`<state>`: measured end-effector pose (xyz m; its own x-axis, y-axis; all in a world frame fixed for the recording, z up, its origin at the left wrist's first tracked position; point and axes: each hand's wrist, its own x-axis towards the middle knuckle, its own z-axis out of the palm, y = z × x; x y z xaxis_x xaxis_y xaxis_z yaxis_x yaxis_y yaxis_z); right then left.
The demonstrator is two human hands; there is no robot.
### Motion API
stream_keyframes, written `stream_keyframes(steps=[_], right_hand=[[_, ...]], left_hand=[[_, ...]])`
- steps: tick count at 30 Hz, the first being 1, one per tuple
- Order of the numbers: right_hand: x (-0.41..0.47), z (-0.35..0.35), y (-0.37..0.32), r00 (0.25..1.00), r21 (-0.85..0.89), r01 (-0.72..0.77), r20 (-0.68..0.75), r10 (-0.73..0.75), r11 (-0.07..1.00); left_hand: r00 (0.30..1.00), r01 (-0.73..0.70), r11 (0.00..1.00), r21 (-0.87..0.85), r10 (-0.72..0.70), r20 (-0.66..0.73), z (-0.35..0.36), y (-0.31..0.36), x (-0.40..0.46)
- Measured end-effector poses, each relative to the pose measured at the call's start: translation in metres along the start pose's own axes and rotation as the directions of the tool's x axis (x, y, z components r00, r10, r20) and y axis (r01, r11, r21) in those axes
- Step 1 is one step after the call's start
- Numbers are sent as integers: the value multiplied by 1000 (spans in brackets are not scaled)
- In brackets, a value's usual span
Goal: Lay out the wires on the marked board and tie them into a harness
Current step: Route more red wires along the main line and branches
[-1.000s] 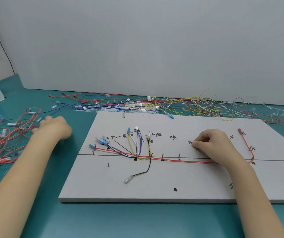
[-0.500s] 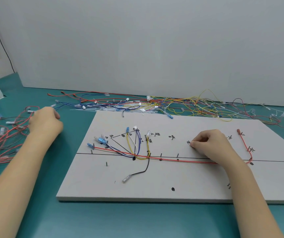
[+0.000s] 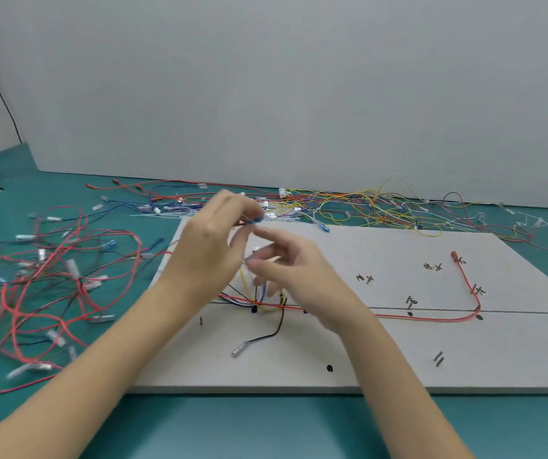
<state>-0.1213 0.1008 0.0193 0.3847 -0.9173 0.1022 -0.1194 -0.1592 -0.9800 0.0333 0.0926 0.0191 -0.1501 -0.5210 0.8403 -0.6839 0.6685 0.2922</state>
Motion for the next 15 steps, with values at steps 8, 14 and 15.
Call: stream_keyframes(steps=[8,14,15], right_hand=[[14,27,8,1000,342,27,-23,-20,939],[23,23,-1,978,538,115,-206,-1,835],[24,17,-4,973,575,144,-230,-10,806]], left_hand=[[944,294,882,-368,-328,-32,5,13,-1],[942,334,885,-324,-301,149,-12,-4,4],[905,394,896,-203,-340,258,-16,-14,4]])
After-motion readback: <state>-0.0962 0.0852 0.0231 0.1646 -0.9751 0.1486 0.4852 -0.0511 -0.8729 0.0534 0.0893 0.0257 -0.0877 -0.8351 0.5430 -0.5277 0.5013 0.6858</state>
